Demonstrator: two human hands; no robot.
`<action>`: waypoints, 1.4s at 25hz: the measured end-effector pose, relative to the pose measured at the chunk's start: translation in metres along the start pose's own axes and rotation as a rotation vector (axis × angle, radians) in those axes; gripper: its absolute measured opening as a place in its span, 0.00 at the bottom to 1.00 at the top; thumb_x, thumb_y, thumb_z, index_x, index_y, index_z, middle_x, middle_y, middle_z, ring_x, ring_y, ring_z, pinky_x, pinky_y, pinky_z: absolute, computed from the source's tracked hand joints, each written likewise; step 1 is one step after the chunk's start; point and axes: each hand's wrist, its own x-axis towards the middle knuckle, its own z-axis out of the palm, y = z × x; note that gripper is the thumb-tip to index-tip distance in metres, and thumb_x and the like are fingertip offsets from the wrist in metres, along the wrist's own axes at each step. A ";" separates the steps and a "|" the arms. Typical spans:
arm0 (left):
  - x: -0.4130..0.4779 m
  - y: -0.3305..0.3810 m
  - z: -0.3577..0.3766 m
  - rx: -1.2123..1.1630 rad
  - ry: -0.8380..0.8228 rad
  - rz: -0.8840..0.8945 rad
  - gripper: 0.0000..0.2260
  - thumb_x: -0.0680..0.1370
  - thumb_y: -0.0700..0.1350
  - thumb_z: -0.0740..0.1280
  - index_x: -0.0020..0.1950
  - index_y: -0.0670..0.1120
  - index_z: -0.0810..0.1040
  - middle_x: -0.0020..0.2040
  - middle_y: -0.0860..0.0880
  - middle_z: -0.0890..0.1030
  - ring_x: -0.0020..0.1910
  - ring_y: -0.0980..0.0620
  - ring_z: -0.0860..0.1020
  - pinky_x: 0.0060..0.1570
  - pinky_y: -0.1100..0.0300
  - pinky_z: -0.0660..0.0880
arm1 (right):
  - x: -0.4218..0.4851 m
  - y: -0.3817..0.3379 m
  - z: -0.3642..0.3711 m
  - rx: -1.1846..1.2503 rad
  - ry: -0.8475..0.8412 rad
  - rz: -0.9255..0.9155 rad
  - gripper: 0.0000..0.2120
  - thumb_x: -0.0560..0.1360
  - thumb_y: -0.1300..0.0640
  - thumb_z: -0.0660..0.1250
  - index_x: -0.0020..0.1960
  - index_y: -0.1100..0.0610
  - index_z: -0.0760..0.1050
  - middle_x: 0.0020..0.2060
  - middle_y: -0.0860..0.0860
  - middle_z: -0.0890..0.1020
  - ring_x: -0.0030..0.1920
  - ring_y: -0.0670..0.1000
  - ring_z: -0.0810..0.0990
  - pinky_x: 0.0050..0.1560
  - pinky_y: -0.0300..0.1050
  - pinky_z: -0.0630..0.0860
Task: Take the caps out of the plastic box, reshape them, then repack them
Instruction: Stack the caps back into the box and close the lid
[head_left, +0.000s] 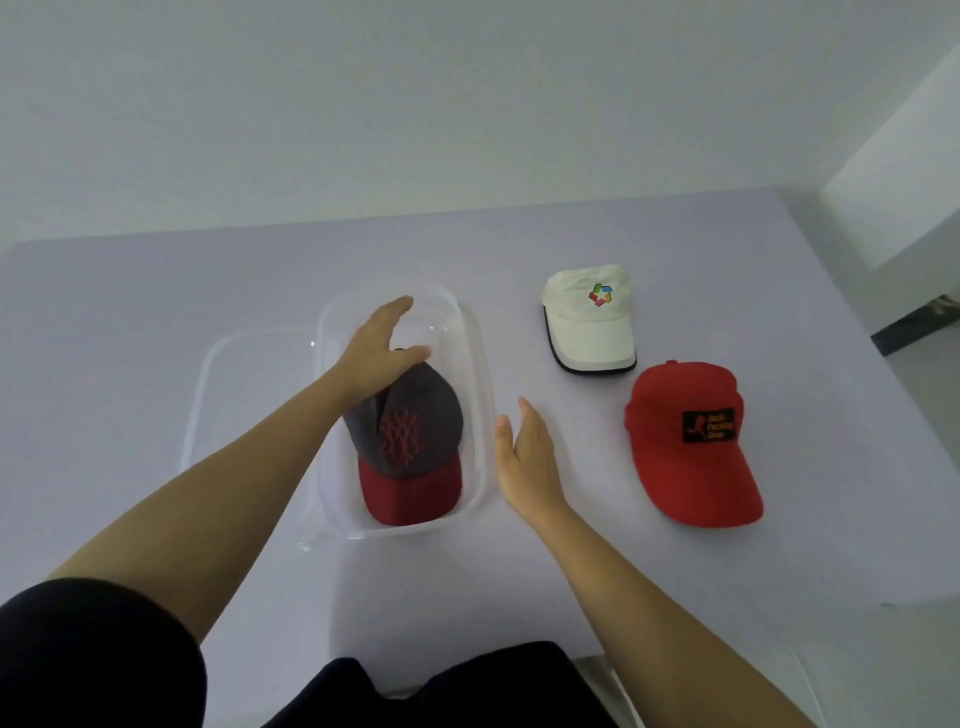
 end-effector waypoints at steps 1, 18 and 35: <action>-0.003 0.018 0.008 -0.025 0.009 0.049 0.30 0.77 0.46 0.66 0.76 0.49 0.57 0.76 0.50 0.59 0.74 0.50 0.60 0.71 0.56 0.59 | 0.003 0.003 -0.013 0.005 0.056 -0.028 0.25 0.81 0.50 0.51 0.75 0.57 0.53 0.75 0.53 0.59 0.75 0.52 0.57 0.72 0.46 0.54; 0.031 0.132 0.265 -0.581 -0.413 -0.386 0.28 0.70 0.53 0.74 0.66 0.49 0.68 0.62 0.50 0.78 0.58 0.50 0.78 0.59 0.51 0.74 | 0.102 0.186 -0.267 0.227 -0.230 0.221 0.54 0.58 0.40 0.78 0.74 0.52 0.54 0.71 0.55 0.65 0.69 0.54 0.69 0.68 0.54 0.68; 0.040 0.158 0.245 -0.506 -0.665 -0.325 0.22 0.66 0.46 0.74 0.59 0.55 0.76 0.56 0.50 0.83 0.57 0.47 0.80 0.62 0.43 0.73 | 0.103 0.164 -0.272 0.387 -0.497 0.015 0.29 0.66 0.59 0.76 0.65 0.50 0.72 0.57 0.48 0.81 0.57 0.47 0.80 0.57 0.43 0.77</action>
